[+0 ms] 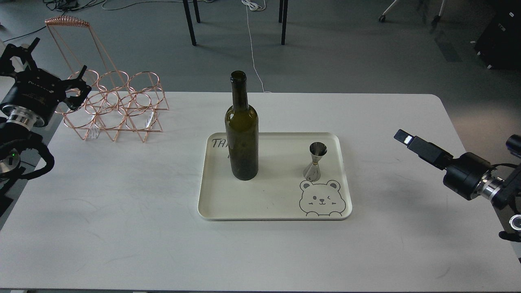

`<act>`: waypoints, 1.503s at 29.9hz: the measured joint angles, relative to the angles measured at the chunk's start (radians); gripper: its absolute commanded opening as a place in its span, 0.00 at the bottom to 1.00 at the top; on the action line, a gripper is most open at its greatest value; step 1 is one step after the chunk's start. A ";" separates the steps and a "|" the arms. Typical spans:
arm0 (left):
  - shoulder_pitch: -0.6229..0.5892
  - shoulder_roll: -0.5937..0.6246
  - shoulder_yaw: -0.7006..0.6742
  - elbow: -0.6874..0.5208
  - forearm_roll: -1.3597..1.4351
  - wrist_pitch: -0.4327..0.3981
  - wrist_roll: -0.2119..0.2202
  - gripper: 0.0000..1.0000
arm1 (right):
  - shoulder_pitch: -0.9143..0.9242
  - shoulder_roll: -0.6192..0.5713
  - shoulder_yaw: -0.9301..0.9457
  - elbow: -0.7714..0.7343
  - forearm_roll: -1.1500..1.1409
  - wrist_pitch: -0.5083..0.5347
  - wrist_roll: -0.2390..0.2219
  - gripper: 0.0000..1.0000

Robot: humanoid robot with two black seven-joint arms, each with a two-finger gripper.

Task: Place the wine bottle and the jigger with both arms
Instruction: 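Move the right gripper inward toward the metal jigger on the tray, then lower the right gripper onto the metal jigger and grasp it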

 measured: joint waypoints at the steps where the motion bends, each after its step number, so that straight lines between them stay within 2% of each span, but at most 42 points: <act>1: 0.000 0.003 0.000 -0.001 0.000 0.000 0.000 0.98 | 0.000 0.016 -0.016 -0.003 -0.062 -0.036 0.003 0.98; 5: 0.000 0.006 0.000 -0.002 0.000 0.000 0.000 0.98 | 0.005 0.098 -0.065 -0.049 -0.281 -0.135 0.005 0.98; 9: 0.001 0.006 0.000 -0.002 0.000 -0.001 0.000 0.98 | 0.023 0.213 -0.083 -0.173 -0.441 -0.179 0.005 0.96; 17: 0.002 0.011 0.000 -0.002 0.000 -0.002 -0.007 0.98 | 0.131 0.374 -0.177 -0.348 -0.539 -0.244 0.005 0.94; 20: 0.005 0.011 0.001 -0.002 0.000 -0.002 -0.007 0.98 | 0.164 0.422 -0.227 -0.398 -0.540 -0.262 0.005 0.89; 26: 0.008 0.011 0.001 -0.002 0.000 -0.002 -0.009 0.98 | 0.204 0.506 -0.279 -0.487 -0.540 -0.271 0.005 0.69; 35: 0.008 0.025 0.001 -0.002 0.000 -0.002 -0.009 0.98 | 0.222 0.571 -0.288 -0.550 -0.541 -0.273 0.005 0.60; 41: 0.008 0.025 0.001 -0.002 0.000 -0.002 -0.011 0.98 | 0.224 0.592 -0.316 -0.567 -0.542 -0.274 0.005 0.41; 45: 0.009 0.025 0.001 -0.002 0.000 -0.002 -0.011 0.98 | 0.224 0.601 -0.318 -0.578 -0.542 -0.276 0.005 0.40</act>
